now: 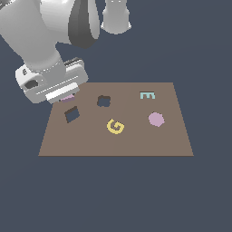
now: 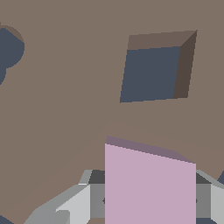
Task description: Insert a designated object into the corresponding slot on a board.
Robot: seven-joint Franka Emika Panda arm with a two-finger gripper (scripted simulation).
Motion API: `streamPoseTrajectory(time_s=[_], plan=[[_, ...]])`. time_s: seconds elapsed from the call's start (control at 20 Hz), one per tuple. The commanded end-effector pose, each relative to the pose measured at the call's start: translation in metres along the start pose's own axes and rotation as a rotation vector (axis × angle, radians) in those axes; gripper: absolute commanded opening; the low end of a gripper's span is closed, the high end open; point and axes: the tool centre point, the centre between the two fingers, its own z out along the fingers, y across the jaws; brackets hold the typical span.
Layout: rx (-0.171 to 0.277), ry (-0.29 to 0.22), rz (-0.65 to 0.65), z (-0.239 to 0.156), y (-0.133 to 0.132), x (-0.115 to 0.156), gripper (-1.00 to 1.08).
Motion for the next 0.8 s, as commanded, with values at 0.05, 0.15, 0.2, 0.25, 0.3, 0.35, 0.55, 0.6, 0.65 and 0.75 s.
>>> streamPoseTrajectory(time_s=[0.05,0.15,0.2,0.25,0.3,0.35,0.55,0.6,0.65,0.75], plan=[[-0.001,0.0,-0.149,-0.001,0.007,0.005,-1.0],[-0.001,0.0,-0.234,-0.001,0.011,0.008,-1.0],[-0.001,0.0,-0.277,-0.001,0.012,0.009,-1.0],[-0.001,0.0,-0.319,-0.002,0.014,0.011,-1.0],[-0.001,0.0,-0.362,-0.002,0.015,0.013,-1.0],[-0.001,0.0,-0.405,-0.002,0.017,0.015,-1.0],[-0.002,0.0,-0.577,-0.003,0.022,0.023,-1.0],[-0.002,0.0,-0.621,-0.003,0.023,0.025,-1.0],[-0.002,0.0,-0.664,-0.003,0.024,0.027,-1.0],[-0.002,0.0,-0.752,-0.003,0.026,0.032,-1.0]])
